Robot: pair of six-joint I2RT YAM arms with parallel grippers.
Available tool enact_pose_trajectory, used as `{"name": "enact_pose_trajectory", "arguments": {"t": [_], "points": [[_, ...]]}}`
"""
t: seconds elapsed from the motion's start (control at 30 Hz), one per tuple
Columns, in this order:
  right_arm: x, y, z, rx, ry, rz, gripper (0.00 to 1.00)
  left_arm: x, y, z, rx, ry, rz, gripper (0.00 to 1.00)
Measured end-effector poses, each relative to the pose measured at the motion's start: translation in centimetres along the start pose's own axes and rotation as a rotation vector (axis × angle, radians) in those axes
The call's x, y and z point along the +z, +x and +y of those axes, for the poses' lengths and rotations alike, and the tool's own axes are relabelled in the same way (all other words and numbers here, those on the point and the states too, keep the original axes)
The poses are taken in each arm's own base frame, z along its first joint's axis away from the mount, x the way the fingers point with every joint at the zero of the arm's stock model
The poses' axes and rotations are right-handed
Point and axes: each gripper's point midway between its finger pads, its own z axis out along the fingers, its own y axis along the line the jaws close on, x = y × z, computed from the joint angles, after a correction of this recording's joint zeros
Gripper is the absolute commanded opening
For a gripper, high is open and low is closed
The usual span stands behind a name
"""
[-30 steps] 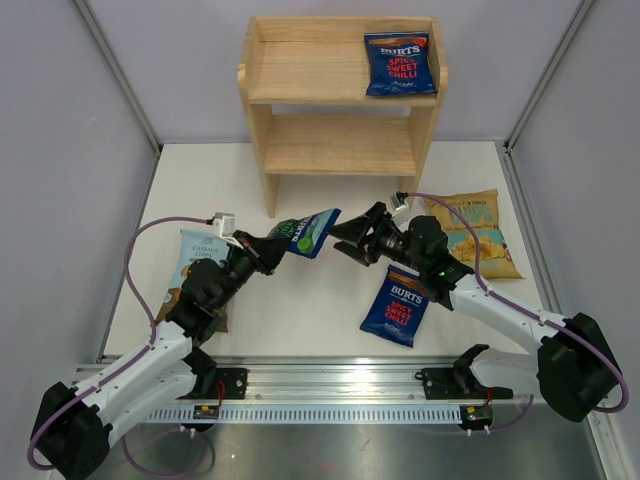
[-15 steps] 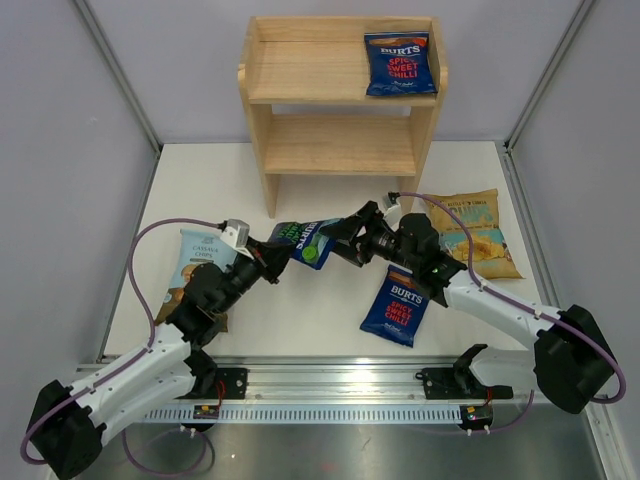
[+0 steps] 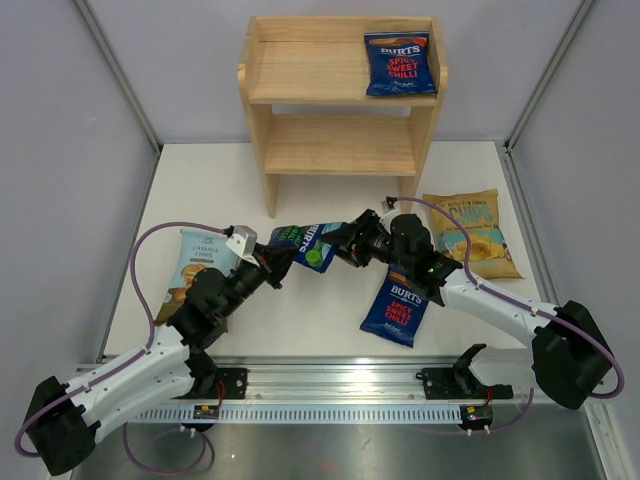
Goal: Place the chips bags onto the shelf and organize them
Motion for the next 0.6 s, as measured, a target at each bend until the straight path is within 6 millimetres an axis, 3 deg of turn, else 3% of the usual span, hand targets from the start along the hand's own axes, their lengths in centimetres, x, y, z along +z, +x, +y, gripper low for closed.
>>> {"name": "enact_pose_trajectory", "arguments": {"t": [0.13, 0.3, 0.5, 0.53, 0.6], "points": [[0.0, 0.1, 0.1, 0.004, -0.003, -0.002, 0.29, -0.1, -0.2, 0.0, 0.008, 0.000, -0.006, 0.05], [0.1, -0.2, 1.1, 0.013, -0.048, -0.016, 0.20, -0.3, -1.0, 0.1, 0.018, -0.013, -0.034, 0.34], [-0.2, -0.9, 2.0, 0.011, -0.105, -0.064, 0.13, -1.5, -3.0, 0.8, -0.014, -0.076, -0.107, 0.50], [-0.4, -1.1, 2.2, 0.008, -0.114, -0.075, 0.13, -1.8, -3.5, 1.1, -0.021, -0.096, -0.124, 0.59], [-0.6, -1.3, 2.7, 0.002, -0.129, -0.091, 0.13, -2.4, -4.0, 1.9, -0.042, -0.144, -0.146, 0.64]]}}
